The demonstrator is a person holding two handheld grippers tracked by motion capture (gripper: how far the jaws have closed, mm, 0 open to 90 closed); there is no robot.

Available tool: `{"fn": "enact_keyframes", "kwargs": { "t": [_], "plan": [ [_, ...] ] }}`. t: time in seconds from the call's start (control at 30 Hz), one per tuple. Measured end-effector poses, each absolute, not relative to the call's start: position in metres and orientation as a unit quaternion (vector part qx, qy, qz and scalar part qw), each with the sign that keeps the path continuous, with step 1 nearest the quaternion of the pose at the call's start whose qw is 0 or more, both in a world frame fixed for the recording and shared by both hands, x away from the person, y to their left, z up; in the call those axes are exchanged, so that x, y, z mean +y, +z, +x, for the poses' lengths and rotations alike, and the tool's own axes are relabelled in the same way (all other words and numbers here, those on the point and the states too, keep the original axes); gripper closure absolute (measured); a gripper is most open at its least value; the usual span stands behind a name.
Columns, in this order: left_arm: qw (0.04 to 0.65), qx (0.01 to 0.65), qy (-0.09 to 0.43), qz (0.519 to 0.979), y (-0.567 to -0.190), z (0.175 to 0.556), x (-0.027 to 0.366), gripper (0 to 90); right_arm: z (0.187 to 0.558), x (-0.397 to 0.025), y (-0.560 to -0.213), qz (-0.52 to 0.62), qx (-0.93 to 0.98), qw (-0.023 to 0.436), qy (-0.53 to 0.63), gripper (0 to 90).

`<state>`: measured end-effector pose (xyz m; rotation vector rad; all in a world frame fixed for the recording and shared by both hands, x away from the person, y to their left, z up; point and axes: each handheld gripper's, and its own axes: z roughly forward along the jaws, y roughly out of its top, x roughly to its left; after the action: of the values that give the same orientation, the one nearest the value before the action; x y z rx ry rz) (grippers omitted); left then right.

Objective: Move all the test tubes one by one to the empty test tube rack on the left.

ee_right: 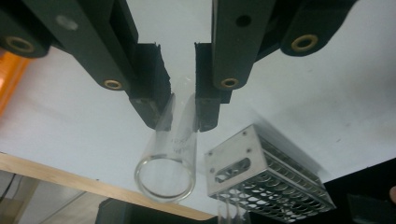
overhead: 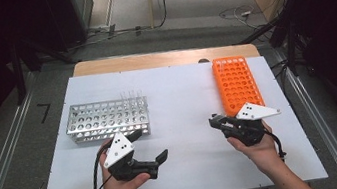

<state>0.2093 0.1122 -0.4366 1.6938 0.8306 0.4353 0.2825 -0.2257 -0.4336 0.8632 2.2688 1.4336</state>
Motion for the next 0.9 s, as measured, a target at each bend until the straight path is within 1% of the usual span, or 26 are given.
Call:
{"fn": "enact_keyframes", "kwargs": {
  "t": [0.27, 0.5, 0.73, 0.87, 0.9],
  "plan": [
    [0.570, 0.346, 0.179, 0.724, -0.435, 0.210, 0.105, 1.0, 0.269, -0.203, -0.436, 0.271, 0.809, 0.146, 0.500, 74.0],
    [0.580, 0.327, 0.170, 0.727, -0.432, 0.208, 0.099, 6.0, 0.259, -0.186, -0.439, 0.246, 0.822, 0.133, 0.496, 74.0],
    [0.590, 0.305, 0.156, 0.731, -0.428, 0.205, 0.089, 14.9, 0.248, -0.168, -0.442, 0.220, 0.834, 0.120, 0.492, 74.0],
    [0.593, 0.293, 0.152, 0.734, -0.426, 0.202, 0.082, 23.4, 0.242, -0.158, -0.443, 0.205, 0.839, 0.113, 0.491, 74.0],
    [0.592, 0.290, 0.151, 0.736, -0.426, 0.201, 0.081, 27.0, 0.241, -0.155, -0.443, 0.202, 0.840, 0.111, 0.490, 74.0]
  ]
}}
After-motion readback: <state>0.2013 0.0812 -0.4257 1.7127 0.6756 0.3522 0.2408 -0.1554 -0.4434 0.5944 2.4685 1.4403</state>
